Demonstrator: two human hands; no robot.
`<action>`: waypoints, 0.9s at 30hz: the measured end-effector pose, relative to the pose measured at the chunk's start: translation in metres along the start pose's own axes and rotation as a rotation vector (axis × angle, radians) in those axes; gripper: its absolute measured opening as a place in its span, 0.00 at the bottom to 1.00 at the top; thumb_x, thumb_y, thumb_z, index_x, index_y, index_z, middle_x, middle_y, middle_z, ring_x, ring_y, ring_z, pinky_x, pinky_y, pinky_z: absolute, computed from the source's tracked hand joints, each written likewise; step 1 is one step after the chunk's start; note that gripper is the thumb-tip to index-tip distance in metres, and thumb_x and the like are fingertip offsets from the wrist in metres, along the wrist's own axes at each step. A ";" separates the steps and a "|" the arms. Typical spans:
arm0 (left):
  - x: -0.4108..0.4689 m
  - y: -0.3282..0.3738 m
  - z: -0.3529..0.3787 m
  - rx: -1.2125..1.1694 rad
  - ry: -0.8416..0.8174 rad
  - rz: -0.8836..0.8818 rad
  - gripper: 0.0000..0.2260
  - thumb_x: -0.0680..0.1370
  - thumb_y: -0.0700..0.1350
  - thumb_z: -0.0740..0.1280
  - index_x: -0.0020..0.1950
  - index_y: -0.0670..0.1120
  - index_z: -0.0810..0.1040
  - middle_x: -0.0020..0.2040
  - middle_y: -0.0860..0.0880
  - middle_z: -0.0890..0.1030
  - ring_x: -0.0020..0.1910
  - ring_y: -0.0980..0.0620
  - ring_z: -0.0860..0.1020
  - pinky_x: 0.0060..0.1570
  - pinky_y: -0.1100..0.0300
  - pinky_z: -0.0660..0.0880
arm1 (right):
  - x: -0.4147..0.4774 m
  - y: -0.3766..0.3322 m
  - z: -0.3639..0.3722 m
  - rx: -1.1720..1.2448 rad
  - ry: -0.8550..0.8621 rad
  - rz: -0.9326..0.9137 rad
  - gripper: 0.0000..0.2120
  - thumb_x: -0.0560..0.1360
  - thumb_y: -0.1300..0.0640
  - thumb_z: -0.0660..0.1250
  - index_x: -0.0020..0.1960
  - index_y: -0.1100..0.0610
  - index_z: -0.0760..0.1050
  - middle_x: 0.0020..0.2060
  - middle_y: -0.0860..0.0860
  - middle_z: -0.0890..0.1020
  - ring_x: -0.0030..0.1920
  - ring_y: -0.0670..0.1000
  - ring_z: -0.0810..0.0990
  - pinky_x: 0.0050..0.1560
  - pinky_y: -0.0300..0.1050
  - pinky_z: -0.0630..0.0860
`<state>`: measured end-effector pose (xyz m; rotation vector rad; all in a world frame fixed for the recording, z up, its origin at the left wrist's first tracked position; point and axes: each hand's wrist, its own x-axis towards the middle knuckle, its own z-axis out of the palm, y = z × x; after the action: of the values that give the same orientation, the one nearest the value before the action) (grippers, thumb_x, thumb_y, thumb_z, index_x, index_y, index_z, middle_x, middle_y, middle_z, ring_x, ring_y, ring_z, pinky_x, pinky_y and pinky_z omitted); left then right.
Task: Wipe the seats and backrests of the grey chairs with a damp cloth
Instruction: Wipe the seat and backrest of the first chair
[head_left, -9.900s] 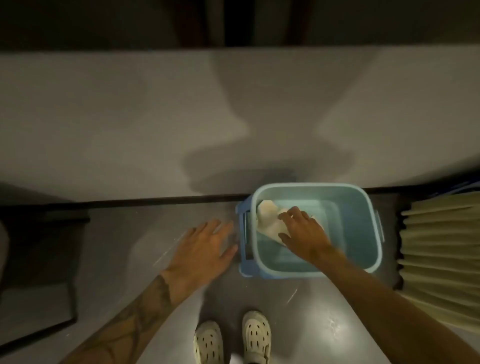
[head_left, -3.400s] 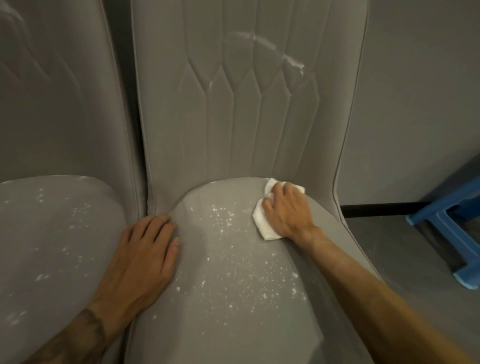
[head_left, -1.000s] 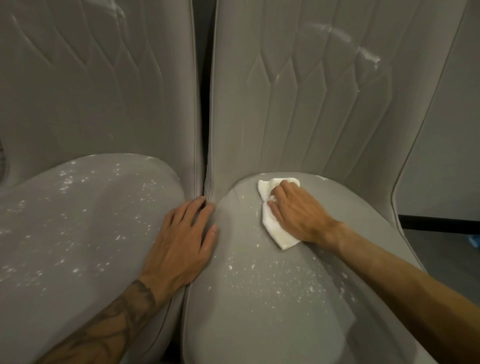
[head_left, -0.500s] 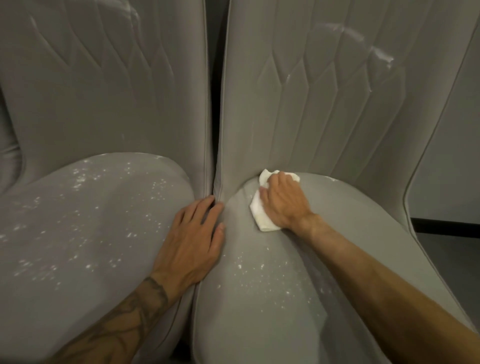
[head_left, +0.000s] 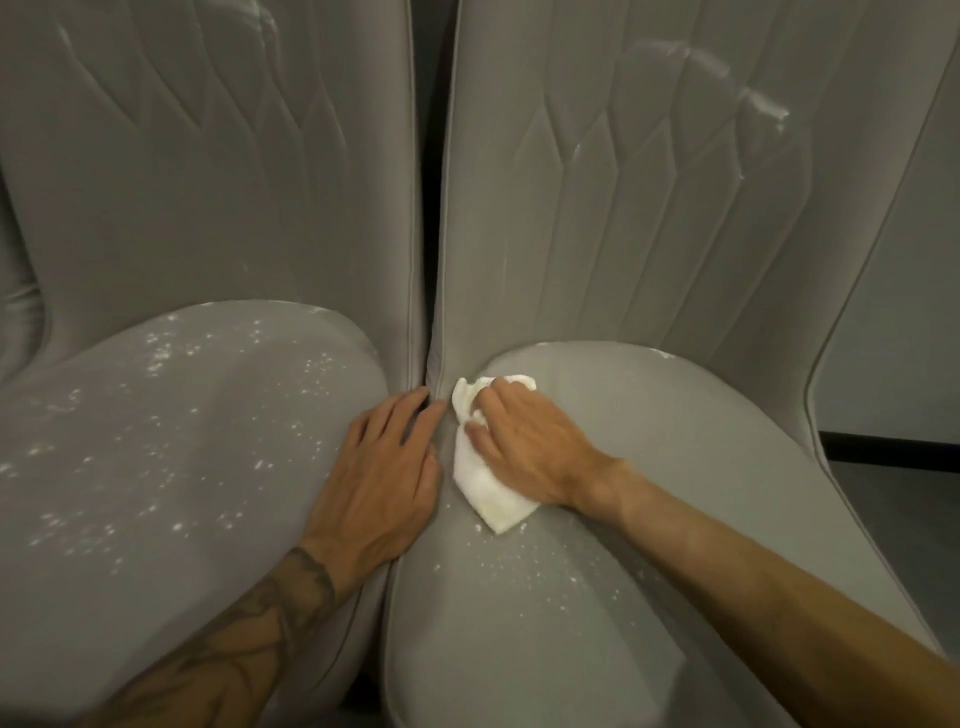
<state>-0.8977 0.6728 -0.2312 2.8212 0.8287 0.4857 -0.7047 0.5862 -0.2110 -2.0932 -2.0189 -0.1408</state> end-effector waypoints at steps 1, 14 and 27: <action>0.000 0.000 0.000 0.005 -0.003 0.001 0.25 0.82 0.47 0.52 0.75 0.42 0.74 0.75 0.41 0.74 0.72 0.42 0.73 0.73 0.44 0.70 | 0.003 0.009 -0.003 -0.008 -0.027 0.067 0.11 0.83 0.51 0.54 0.50 0.58 0.69 0.47 0.56 0.75 0.45 0.57 0.72 0.51 0.52 0.68; 0.000 -0.002 -0.001 0.017 -0.025 0.003 0.24 0.83 0.48 0.52 0.77 0.44 0.71 0.77 0.44 0.71 0.74 0.44 0.70 0.75 0.46 0.66 | -0.023 0.061 -0.015 -0.117 -0.057 0.253 0.16 0.83 0.48 0.54 0.55 0.61 0.72 0.53 0.60 0.75 0.53 0.62 0.73 0.59 0.55 0.67; -0.001 0.000 -0.004 0.011 -0.042 0.014 0.25 0.83 0.49 0.51 0.76 0.43 0.71 0.76 0.42 0.72 0.73 0.42 0.71 0.74 0.45 0.68 | -0.054 0.051 -0.031 -0.015 -0.098 -0.025 0.11 0.83 0.54 0.56 0.49 0.60 0.70 0.45 0.55 0.73 0.46 0.55 0.70 0.54 0.50 0.68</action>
<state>-0.8994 0.6724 -0.2271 2.8388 0.8070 0.4241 -0.6541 0.5255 -0.1978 -2.1229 -2.1063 -0.0588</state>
